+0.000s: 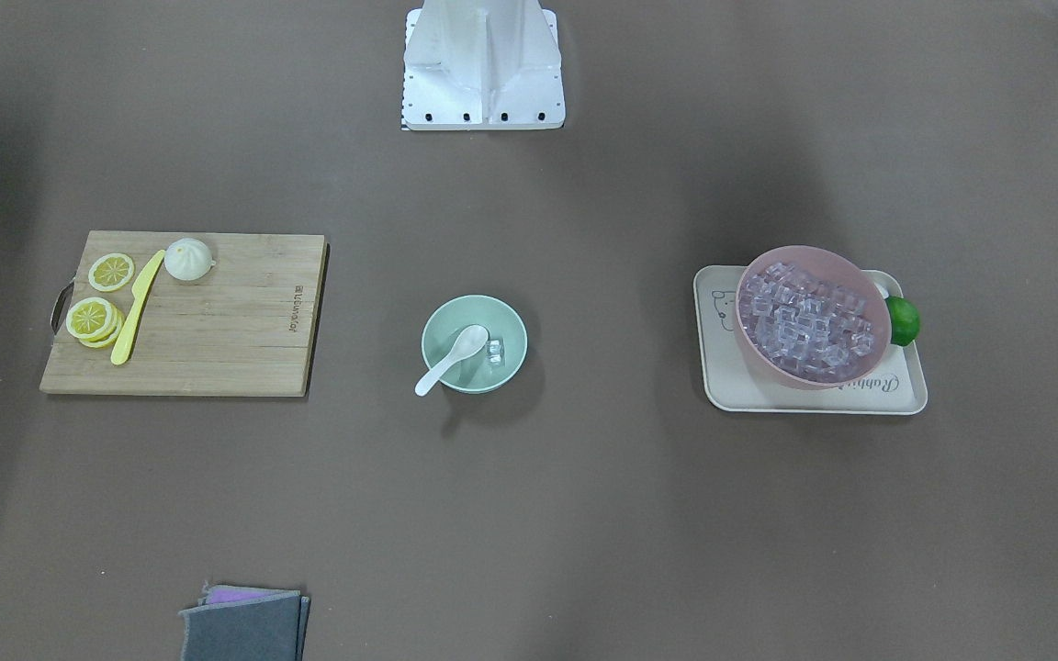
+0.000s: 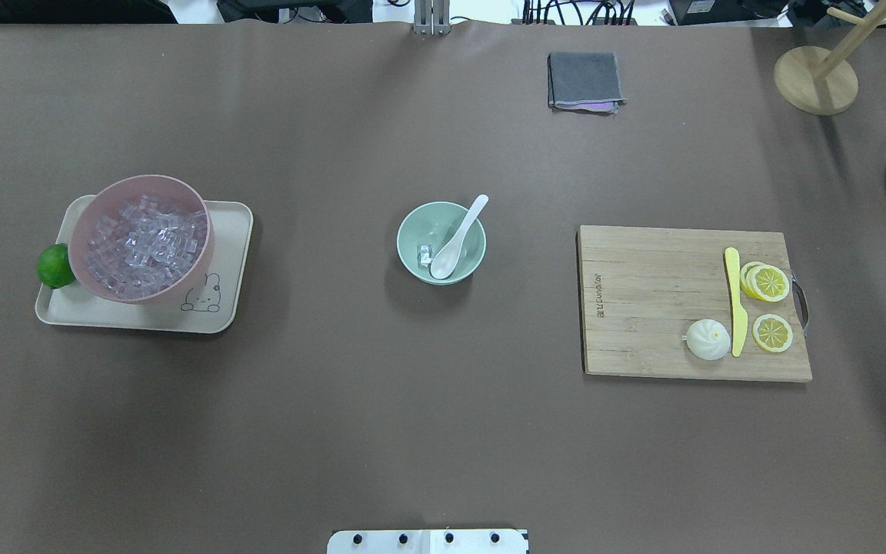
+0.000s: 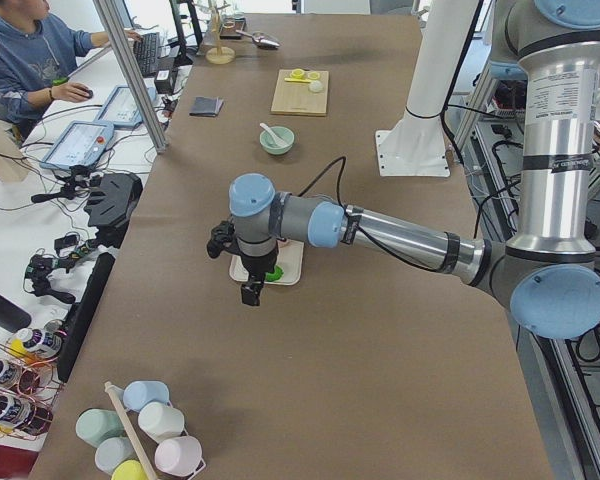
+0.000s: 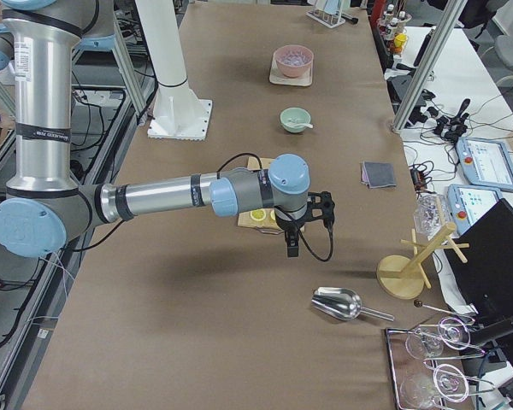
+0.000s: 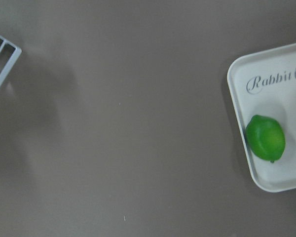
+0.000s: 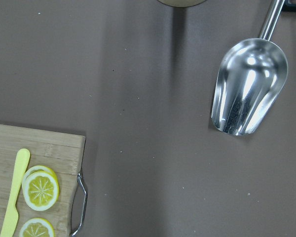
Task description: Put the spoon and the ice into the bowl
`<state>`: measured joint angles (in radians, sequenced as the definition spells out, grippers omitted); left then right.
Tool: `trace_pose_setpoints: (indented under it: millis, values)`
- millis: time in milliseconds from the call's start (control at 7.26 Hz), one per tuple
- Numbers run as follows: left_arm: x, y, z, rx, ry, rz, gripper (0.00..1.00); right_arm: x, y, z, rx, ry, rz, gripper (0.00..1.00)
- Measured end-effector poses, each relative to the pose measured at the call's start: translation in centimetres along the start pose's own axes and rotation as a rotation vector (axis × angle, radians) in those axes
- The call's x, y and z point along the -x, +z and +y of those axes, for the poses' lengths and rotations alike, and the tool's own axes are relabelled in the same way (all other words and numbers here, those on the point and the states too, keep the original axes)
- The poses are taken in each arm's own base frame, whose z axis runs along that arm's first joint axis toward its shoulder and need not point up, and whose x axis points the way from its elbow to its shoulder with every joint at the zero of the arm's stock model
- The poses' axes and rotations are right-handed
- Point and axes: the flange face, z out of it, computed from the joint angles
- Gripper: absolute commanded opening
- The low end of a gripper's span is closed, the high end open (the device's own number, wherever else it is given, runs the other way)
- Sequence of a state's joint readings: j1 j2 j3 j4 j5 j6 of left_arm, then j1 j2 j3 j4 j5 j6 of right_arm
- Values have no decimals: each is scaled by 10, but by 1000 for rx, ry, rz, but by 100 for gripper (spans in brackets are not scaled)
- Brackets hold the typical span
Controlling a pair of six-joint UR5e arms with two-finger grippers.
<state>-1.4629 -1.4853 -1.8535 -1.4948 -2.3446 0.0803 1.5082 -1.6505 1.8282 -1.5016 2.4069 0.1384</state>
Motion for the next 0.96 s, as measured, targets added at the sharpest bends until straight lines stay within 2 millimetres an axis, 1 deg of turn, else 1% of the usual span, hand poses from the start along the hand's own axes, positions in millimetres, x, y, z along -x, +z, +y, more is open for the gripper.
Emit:
trace_pose_setpoints:
  millis: [138, 275, 413, 551, 826, 964]
  values:
    - [11, -2, 13, -6, -30, 20, 98, -1, 0, 0, -1, -10, 10, 100]
    - [22, -9, 21, -21, -58, 30, 98, -3, 1, 1, 0, -14, 22, 100]
    - [29, -11, 25, -26, -82, 57, 98, -6, 3, 3, 3, -14, 36, 100]
    - [34, -8, 27, -25, -99, 91, 98, -9, 5, 4, 6, -16, 48, 100]
    - [41, -4, 31, -24, -118, 114, 98, -14, 8, 9, 15, -18, 56, 100]
    - [46, -8, 35, -34, -133, 115, 98, -17, 10, 12, 20, -14, 57, 100]
